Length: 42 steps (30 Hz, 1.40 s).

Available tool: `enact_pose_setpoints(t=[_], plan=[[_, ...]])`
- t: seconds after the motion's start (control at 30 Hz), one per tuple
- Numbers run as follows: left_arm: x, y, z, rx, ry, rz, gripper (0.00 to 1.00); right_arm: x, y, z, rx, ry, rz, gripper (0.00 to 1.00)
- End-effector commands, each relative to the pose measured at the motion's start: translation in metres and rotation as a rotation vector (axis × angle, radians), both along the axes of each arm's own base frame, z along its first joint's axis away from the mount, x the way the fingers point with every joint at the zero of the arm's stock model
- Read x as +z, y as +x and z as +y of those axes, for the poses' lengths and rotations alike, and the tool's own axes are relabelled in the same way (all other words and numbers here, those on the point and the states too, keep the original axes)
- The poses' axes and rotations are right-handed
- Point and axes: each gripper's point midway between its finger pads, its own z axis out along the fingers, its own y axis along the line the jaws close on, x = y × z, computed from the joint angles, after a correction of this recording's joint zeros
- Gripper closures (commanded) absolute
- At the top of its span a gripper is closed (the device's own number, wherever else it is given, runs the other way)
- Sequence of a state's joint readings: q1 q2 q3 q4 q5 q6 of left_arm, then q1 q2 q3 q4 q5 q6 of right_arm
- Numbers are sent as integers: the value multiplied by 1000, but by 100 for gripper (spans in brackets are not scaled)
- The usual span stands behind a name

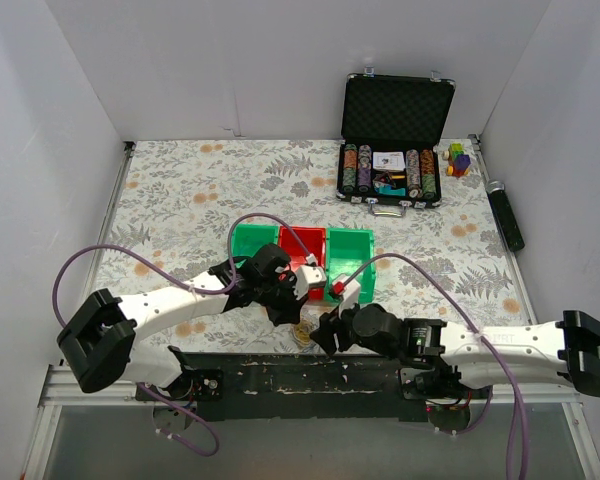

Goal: Untangle the cables

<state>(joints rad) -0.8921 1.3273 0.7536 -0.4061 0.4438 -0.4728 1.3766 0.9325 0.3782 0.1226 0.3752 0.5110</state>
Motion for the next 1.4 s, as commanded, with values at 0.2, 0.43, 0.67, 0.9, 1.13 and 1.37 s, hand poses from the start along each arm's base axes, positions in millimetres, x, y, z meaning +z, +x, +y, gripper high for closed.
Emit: enact_pose_setpoints(t=[0.2,0.43,0.67,0.9,1.13,1.37], plan=[[41,-10,-17,5,-143,47,100,11,10,40,16,62,-64,36],[57,-16,-21,-12,-182,77,100,-17,8,46,2,20,-12,50],[88,-42,-21,-106,-254,152,100,-39,7,37,-19,-29,19,61],[130,-57,-13,-188,-324,146,100,-57,3,16,-58,-52,62,75],[148,-45,-5,-172,-323,61,100,-64,0,-10,-99,-51,87,84],[158,-32,2,-171,-299,-57,100,-63,2,-30,-146,-70,87,92]])
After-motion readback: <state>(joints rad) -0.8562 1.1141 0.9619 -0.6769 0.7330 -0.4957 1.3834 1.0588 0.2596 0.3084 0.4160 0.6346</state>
